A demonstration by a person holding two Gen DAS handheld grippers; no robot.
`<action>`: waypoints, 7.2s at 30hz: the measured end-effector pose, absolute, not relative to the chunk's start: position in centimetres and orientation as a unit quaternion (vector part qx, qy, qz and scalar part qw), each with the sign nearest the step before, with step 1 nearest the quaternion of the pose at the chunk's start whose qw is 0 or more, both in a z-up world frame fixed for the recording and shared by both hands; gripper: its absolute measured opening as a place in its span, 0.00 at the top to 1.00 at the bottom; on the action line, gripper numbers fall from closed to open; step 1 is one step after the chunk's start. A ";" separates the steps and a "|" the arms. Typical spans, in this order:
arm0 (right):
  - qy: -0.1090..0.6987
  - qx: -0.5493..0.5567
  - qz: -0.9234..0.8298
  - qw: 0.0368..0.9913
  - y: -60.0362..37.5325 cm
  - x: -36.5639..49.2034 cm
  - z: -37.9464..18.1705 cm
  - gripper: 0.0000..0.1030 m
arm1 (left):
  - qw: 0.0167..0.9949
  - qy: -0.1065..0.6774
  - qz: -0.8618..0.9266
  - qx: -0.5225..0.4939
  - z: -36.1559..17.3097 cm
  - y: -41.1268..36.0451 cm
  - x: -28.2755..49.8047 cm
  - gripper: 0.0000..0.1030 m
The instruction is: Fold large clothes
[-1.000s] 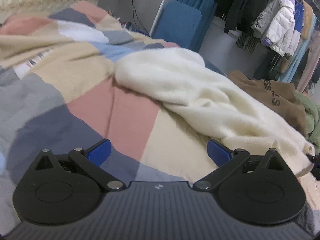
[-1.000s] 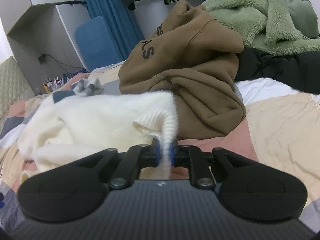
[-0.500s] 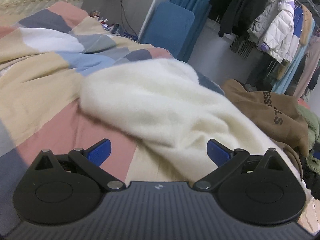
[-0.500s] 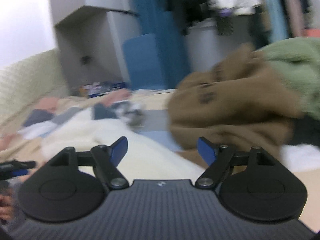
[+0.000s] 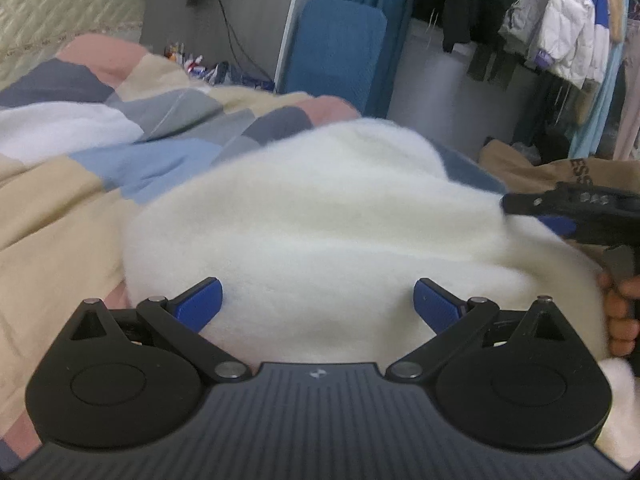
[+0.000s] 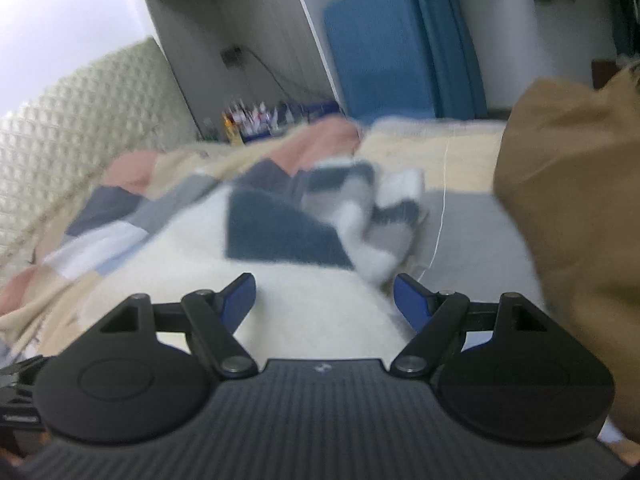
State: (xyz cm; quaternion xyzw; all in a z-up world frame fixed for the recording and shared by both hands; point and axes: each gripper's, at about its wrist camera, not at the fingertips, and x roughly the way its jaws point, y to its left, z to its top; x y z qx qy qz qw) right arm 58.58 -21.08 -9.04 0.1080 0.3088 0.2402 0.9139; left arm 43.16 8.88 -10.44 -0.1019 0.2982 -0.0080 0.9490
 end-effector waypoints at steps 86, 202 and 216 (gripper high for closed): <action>0.476 -0.134 0.285 0.821 8.7 49.3 -11.1 0.69 | 0.809 0.291 0.021 -0.511 -15.6 20.4 22.4 0.15; 0.044 0.177 0.209 0.961 -35.0 20.2 26.0 0.90 | 0.960 0.059 -0.146 -0.230 30.5 11.7 2.7 0.77; 0.224 0.187 0.101 0.951 -30.2 49.3 3.8 0.90 | 0.953 0.213 -0.061 -0.206 7.6 11.3 38.8 0.77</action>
